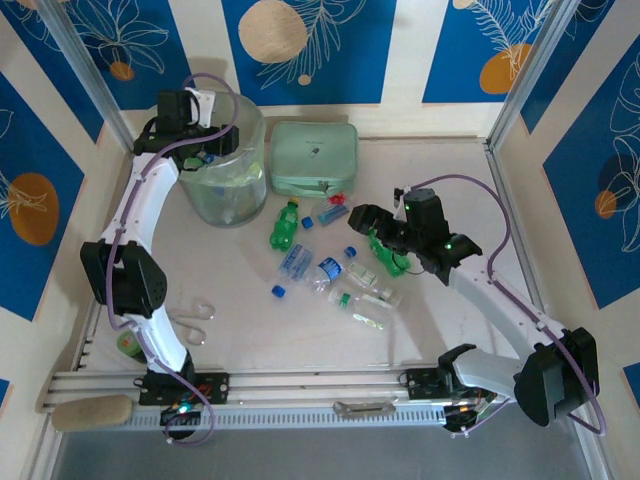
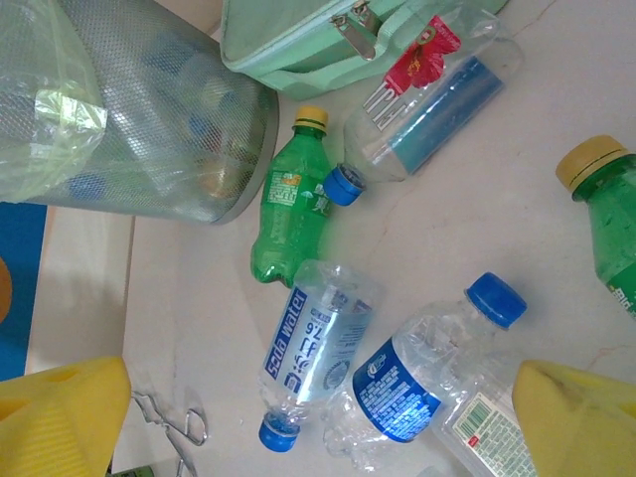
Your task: Put the plastic bottles in the bin
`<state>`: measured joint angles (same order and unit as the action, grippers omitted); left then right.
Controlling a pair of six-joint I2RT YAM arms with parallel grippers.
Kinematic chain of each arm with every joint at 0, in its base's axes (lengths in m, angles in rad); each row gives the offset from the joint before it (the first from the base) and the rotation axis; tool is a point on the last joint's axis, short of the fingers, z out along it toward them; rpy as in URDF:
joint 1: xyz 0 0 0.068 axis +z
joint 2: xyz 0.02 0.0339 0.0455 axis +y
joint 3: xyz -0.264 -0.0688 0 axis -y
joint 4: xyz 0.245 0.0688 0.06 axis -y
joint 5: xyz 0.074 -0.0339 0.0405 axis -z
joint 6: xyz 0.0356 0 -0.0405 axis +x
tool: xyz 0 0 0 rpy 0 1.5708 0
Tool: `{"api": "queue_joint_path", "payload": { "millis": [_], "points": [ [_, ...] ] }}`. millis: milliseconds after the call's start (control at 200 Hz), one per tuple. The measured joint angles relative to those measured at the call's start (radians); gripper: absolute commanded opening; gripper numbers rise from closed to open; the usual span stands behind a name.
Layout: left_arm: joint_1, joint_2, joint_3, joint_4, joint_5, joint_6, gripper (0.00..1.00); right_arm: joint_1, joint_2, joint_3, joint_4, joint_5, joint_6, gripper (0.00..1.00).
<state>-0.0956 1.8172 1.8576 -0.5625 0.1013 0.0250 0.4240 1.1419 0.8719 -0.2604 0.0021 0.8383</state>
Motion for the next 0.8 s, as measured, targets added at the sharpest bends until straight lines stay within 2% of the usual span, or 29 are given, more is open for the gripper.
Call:
{"api": "queue_joint_path", "payload": {
  "millis": [210, 305, 615, 715, 800],
  "points": [
    [0.000, -0.030, 0.002, -0.002, 0.013, -0.014, 0.96, -0.001, 0.001, -0.003, 0.000, 0.000, 0.000, 0.99],
    [0.000, -0.097, -0.034, 0.013, 0.040, -0.046, 1.00, -0.006, 0.003, -0.003, -0.002, -0.001, -0.001, 0.99],
    [-0.011, -0.489, -0.407, 0.267, 0.233, -0.284, 1.00, -0.066, 0.074, 0.070, -0.106, 0.007, -0.100, 0.99],
    [-0.045, -0.551, -0.525, 0.327, 0.268, -0.344, 1.00, -0.105, 0.125, 0.140, -0.171, 0.011, -0.177, 0.99],
    [-0.106, -0.587, -0.622, 0.346, 0.272, -0.378, 1.00, -0.123, 0.179, 0.202, -0.234, 0.026, -0.254, 0.99]
  ]
}}
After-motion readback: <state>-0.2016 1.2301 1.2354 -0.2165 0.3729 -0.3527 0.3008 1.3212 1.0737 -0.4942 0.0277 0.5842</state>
